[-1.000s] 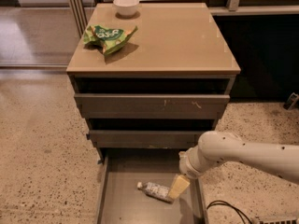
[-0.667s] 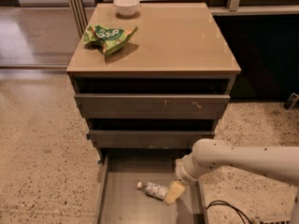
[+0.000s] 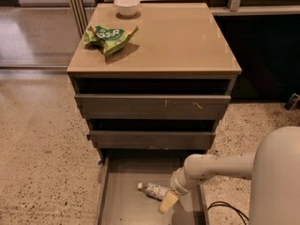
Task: Pick blue plastic bottle from bottom drawer and place on counter
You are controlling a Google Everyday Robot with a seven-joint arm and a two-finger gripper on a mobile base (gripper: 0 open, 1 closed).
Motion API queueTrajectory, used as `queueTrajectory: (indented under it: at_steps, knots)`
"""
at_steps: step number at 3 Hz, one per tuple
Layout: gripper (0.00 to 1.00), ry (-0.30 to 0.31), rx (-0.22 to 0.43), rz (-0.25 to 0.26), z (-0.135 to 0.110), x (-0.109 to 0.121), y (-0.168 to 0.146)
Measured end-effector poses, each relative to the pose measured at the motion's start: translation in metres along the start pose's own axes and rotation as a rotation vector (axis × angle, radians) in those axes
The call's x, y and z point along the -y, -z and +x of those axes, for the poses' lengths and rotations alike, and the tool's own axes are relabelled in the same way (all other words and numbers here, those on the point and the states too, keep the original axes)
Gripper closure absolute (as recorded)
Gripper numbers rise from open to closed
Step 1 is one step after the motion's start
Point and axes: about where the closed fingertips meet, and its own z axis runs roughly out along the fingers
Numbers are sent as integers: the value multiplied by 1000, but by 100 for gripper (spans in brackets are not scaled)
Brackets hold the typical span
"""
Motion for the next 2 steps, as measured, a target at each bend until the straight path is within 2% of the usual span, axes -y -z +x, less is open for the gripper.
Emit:
queueTrajectory:
  at_steps: [1, 2]
  knots:
    - [0, 0, 0, 0, 0, 0, 0]
    - [0, -3, -8, -17, 1, 0, -14]
